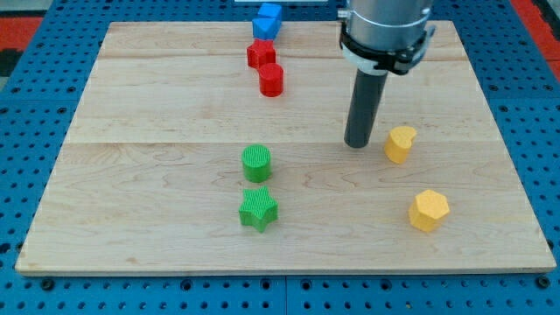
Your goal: Slide the triangle to the left center of the board
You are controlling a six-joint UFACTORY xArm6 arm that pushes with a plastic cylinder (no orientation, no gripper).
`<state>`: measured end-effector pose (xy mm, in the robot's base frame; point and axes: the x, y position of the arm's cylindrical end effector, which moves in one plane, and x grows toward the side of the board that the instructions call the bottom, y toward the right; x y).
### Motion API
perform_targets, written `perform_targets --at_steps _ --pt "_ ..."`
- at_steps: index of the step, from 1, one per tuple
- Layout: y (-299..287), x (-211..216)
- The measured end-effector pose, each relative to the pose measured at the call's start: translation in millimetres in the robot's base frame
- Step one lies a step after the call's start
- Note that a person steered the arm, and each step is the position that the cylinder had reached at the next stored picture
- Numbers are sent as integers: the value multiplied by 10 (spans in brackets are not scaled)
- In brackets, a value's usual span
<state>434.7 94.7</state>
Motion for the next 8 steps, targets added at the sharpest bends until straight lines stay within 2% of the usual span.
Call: perform_targets --at_steps 1,2,3,4,5,7,8 --pt "492 -125" --pt "741 147" --pt "421 815" --pt "792 433" --pt "1002 -296" --pt "977 -1640" --pt "656 -2314"
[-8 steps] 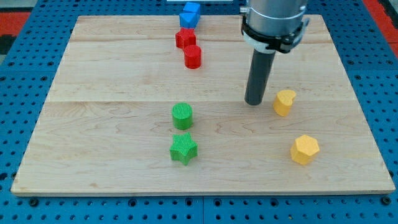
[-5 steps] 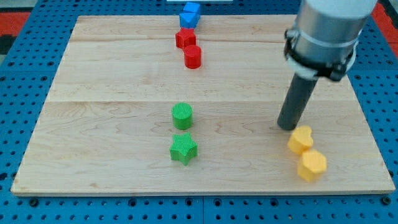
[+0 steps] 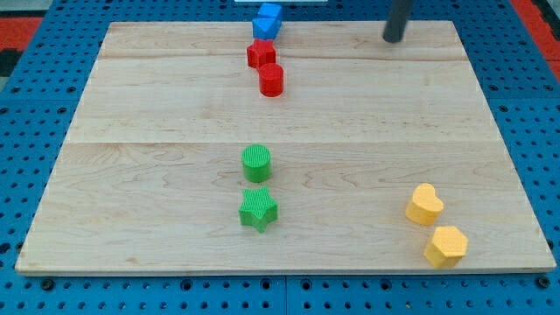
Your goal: Slide the triangle to the left center of the board
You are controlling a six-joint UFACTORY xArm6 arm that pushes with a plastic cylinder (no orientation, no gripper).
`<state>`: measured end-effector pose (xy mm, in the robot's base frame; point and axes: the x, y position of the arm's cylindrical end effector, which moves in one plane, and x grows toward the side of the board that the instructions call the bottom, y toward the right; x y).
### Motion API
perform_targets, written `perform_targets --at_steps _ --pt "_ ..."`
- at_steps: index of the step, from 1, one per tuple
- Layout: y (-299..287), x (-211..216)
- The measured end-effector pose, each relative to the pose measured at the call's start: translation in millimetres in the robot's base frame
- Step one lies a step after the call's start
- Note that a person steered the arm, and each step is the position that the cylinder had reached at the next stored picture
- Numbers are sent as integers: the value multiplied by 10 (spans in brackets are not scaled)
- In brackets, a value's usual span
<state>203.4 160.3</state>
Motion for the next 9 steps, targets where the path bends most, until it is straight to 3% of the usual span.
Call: perform_targets --at_steps 3,5,6,9 --pt "-630 -118" --pt "-2219 -100" --pt "-2545 90" --pt "-2379 268"
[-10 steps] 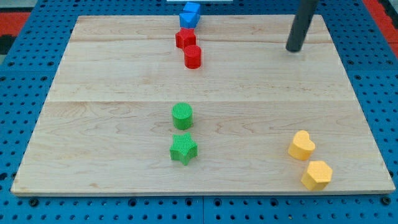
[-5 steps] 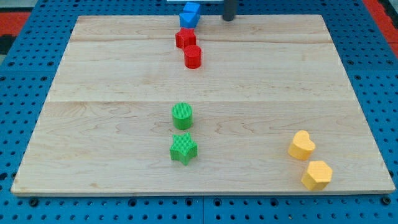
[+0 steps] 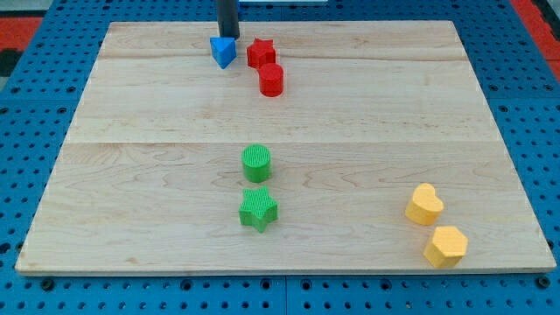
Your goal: Slide the triangle to the left center of the board
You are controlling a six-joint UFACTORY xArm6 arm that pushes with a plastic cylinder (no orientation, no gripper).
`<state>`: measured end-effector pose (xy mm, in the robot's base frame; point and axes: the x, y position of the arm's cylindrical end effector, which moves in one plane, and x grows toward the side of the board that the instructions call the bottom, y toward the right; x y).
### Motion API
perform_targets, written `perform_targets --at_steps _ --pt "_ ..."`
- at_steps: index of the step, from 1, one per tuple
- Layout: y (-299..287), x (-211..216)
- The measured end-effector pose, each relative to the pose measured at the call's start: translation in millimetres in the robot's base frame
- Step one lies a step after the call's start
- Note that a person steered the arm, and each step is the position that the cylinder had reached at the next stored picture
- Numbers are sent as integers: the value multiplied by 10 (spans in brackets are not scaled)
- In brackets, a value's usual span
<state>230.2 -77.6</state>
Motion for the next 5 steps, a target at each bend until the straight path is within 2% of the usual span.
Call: perform_targets --at_steps 2,3,4,5 --pt "-360 1030" --pt "-1125 1169" --pt "-1447 1422" --pt "-1331 1344"
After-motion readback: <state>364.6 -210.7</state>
